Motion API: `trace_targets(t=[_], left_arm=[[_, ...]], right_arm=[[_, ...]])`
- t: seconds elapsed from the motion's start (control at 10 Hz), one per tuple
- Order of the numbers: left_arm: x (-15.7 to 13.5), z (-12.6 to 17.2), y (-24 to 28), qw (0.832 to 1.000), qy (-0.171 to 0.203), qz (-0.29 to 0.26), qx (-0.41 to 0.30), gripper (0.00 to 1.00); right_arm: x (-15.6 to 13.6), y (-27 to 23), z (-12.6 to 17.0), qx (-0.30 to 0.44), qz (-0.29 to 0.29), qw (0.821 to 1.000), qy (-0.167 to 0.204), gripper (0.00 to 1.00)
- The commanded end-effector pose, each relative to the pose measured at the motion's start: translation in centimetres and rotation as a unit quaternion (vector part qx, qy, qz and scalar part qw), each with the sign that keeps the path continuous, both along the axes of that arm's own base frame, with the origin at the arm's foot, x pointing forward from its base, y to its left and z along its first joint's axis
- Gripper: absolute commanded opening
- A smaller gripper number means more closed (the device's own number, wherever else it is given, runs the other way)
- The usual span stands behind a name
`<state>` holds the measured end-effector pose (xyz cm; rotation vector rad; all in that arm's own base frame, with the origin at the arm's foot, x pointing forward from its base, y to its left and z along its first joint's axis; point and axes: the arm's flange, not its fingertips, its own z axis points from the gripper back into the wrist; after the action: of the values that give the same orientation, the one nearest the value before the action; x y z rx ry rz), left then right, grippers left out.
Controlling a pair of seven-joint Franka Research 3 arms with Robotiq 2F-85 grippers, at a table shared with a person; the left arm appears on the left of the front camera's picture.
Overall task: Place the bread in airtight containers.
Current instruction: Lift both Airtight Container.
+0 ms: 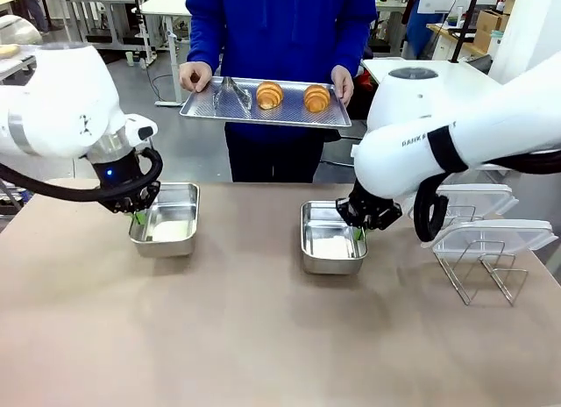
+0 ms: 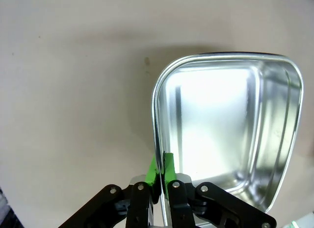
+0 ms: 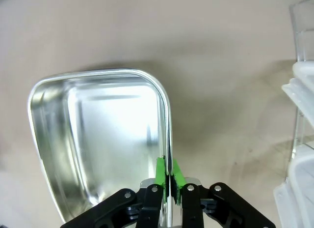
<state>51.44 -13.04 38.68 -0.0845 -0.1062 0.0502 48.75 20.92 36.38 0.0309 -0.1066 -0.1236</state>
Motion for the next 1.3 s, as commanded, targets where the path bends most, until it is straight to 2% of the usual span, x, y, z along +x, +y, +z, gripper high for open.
trace_targets(t=[0.0, 0.2, 0.4, 0.7, 0.8, 0.9, 1.2], left_arm=[[-0.4, 3.8, -1.3, 0.999, 0.019, -0.006, -0.027, 0.0], [-1.5, 6.4, -2.2, 0.999, 0.015, -0.006, -0.041, 0.0], [-2.5, 8.4, -2.8, 0.999, 0.012, -0.017, -0.026, 0.0], [-3.5, 9.5, -1.5, 0.999, 0.006, -0.029, -0.017, 0.0], [-3.7, 9.7, -1.3, 0.999, 0.002, -0.034, -0.018, 0.0], [-3.1, 9.1, -2.5, 0.999, 0.011, -0.022, -0.023, 0.0], [-3.1, 9.1, -2.5, 0.999, 0.011, -0.022, -0.023, 0.0]], right_arm=[[-0.1, 0.2, 4.6, 0.009, 0.027, 1.0, -0.008, 0.0], [-0.5, 0.2, 7.9, 0.015, 0.048, 0.998, -0.032, 0.0], [-0.5, -0.1, 10.0, 0.01, 0.06, 0.998, -0.033, 0.0], [0.1, -1.6, 10.6, 0.02, 0.068, 0.997, -0.023, 0.0], [0.2, -2.0, 10.8, 0.025, 0.073, 0.997, -0.032, 0.0], [-0.4, -0.7, 10.0, 0.005, 0.057, 0.998, -0.032, 0.0], [-0.4, -0.7, 10.0, 0.005, 0.057, 0.998, -0.032, 0.0]])
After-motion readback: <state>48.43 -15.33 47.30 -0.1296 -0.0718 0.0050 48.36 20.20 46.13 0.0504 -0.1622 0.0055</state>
